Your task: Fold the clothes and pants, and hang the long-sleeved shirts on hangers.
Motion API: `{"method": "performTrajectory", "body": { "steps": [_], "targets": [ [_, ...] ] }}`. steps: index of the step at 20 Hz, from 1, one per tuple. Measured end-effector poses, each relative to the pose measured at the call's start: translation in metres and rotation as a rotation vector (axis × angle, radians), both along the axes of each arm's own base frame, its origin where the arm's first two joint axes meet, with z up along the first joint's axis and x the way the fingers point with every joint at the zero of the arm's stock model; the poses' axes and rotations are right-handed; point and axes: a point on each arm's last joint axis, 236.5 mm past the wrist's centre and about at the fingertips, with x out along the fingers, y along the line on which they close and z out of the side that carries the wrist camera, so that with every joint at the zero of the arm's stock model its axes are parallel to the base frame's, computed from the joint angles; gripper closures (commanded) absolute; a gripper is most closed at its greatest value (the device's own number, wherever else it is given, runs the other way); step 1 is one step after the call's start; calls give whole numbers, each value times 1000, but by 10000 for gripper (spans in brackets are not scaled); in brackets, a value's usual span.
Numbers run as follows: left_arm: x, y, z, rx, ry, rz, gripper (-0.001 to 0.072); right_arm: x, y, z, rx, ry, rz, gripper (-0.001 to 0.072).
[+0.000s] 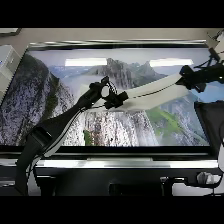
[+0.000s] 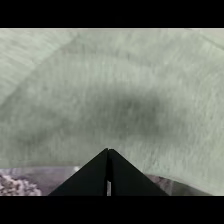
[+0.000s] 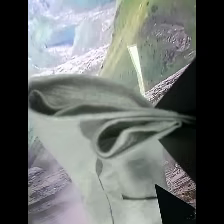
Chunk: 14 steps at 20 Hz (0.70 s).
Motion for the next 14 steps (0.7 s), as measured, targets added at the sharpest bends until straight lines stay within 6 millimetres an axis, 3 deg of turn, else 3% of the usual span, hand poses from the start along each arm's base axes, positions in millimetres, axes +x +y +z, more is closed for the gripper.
{"method": "performTrajectory", "body": {
  "steps": [2, 6, 14],
  "targets": [
    [4, -17, 1, -54, -10, 41, 690, -12, -7, 14, -9, -7, -10, 679],
    [4, -46, -10, -152, 31, 112, 690, -29, -3, 32, 7, -9, 4, 679],
    [-20, -88, -36, -313, 218, 204, 690, -37, 20, 62, 88, -68, 37, 679]
  ]
}}
